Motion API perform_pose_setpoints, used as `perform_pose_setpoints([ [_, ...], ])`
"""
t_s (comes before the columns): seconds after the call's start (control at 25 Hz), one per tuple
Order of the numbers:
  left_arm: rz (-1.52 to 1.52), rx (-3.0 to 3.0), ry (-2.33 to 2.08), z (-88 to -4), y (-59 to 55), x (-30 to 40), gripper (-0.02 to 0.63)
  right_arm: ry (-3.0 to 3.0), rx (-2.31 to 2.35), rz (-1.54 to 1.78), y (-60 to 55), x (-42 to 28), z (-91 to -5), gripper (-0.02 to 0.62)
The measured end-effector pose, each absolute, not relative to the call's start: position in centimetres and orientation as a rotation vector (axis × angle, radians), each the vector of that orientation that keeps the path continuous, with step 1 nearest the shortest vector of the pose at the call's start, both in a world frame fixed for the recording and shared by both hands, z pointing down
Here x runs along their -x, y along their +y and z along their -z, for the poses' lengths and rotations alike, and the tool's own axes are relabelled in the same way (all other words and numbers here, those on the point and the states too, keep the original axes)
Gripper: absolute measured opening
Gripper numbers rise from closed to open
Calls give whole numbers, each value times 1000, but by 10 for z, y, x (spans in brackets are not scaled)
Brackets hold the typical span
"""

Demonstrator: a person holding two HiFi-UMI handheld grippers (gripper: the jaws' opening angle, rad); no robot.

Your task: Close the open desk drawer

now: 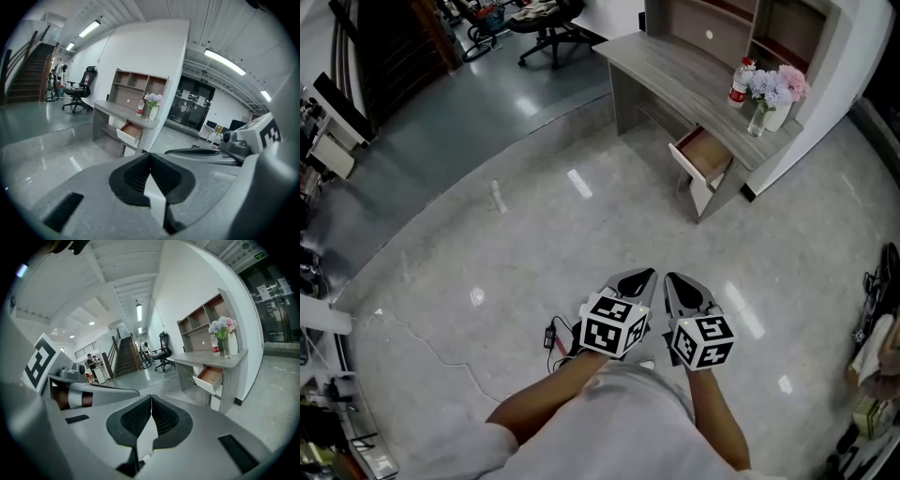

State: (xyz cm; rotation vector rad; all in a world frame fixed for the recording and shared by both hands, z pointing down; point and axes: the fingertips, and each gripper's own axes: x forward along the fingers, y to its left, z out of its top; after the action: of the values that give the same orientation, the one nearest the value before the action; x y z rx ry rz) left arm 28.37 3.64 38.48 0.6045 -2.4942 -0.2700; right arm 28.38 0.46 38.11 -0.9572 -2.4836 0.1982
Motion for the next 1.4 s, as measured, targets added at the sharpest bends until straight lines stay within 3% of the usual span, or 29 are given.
perform_pose_setpoints([
  [0.72,258,-781,-2408,-388,202,-163,3,-2471,790,-162,160,-170,-383,3],
  [1.4,132,-966,-2359,-387,239,-108,3,-2497,731,-206,212,-108,-384,3],
])
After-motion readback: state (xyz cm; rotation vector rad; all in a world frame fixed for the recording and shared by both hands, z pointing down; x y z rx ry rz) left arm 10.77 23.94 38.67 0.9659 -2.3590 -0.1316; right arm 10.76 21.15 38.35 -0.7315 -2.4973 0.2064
